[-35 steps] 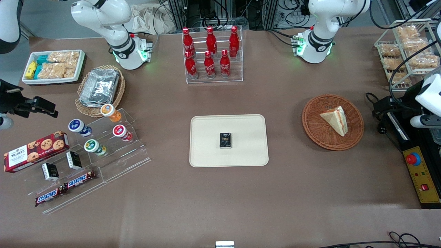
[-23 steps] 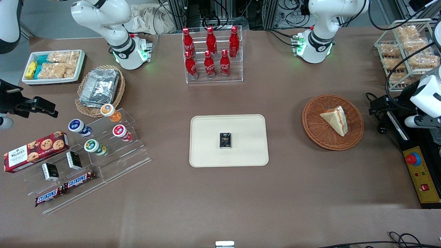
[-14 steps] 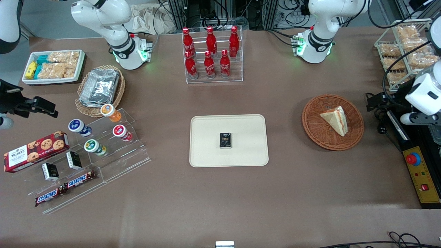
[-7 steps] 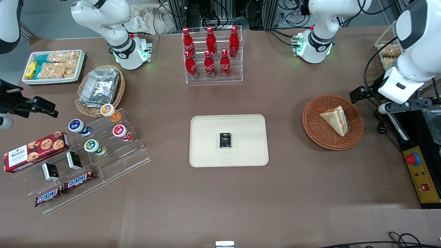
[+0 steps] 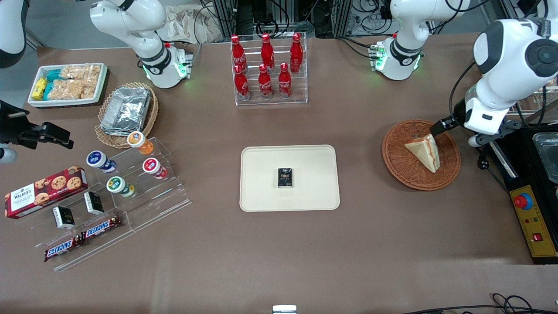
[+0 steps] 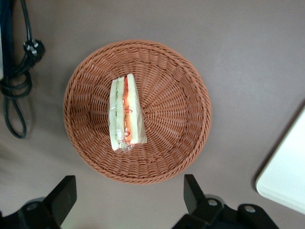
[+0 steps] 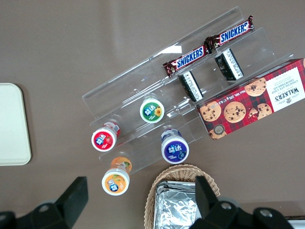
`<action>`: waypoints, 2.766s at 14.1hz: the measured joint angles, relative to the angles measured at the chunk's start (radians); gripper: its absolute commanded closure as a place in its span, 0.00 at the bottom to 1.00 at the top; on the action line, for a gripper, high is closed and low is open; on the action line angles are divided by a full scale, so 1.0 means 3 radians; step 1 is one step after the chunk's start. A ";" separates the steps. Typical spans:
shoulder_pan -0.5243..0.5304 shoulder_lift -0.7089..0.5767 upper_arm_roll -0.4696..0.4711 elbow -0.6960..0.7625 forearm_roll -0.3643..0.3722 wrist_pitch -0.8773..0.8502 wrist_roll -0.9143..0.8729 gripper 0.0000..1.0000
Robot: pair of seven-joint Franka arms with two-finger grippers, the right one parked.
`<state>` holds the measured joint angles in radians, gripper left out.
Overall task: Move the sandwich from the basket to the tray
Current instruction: 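Move the left gripper down over the wrapped sandwich in the basket, then close the left gripper on the sandwich and lift it, then carry the sandwich with the left gripper over to the white tray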
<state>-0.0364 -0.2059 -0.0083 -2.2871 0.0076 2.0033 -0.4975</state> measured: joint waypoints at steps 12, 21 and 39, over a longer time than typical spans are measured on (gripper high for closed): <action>0.0009 0.0329 0.0131 -0.0938 -0.0001 0.1296 -0.0402 0.00; 0.0009 0.0855 0.0198 -0.0941 0.0000 0.1670 -0.0403 0.46; -0.0024 0.0187 0.0112 -0.0197 0.0187 0.0279 -0.0277 0.74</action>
<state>-0.0435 -0.1497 0.0254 -2.3463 0.0635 2.0871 -0.5808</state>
